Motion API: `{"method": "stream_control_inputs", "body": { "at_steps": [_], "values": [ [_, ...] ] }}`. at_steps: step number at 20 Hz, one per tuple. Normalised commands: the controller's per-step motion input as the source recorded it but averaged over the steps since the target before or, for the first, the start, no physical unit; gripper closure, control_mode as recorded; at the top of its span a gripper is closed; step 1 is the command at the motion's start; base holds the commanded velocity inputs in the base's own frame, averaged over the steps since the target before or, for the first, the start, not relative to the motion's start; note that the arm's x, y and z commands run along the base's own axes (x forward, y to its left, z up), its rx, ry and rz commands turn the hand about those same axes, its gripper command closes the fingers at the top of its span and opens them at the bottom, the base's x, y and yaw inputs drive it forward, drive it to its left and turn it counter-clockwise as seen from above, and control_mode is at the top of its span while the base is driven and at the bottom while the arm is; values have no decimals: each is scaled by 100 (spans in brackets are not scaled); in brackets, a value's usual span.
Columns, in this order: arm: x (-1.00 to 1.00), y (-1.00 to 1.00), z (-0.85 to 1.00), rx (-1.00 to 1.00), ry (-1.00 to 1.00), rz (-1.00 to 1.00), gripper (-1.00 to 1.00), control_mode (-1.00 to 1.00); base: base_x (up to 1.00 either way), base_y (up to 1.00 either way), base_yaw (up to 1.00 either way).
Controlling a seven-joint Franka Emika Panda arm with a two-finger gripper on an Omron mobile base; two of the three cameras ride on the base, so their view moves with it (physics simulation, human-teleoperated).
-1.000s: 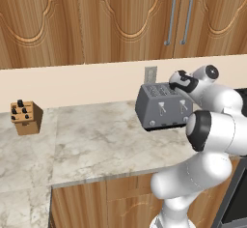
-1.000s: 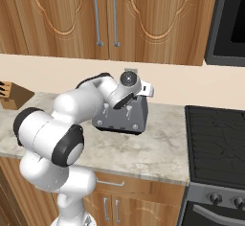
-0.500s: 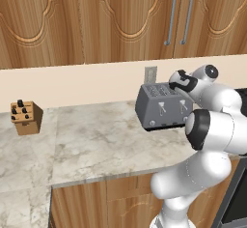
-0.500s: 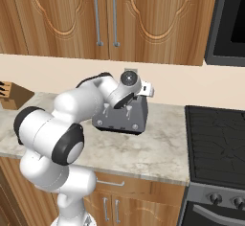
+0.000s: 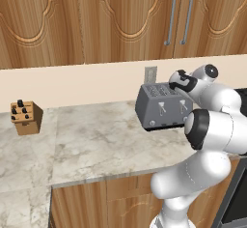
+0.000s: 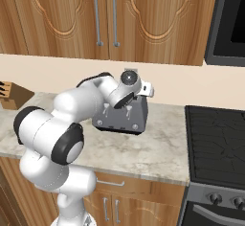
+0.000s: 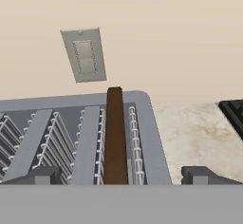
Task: Start the toaster. Once the lever pops up, take the bread to the plate on the dining counter.
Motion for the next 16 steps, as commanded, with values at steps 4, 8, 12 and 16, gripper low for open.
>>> {"method": "stream_control_inputs", "body": {
  "at_steps": [4, 8, 12, 16],
  "values": [
    [0, 0, 0, 0, 0, 0, 100, -100, 0, 0, 0],
    [0, 0, 0, 0, 0, 0, 100, -100, 0, 0, 0],
    [0, 0, 0, 0, 0, 0, 100, -100, 0, 0, 0],
    [0, 0, 0, 0, 0, 0, 100, -100, 0, 0, 0]
  ]
}}
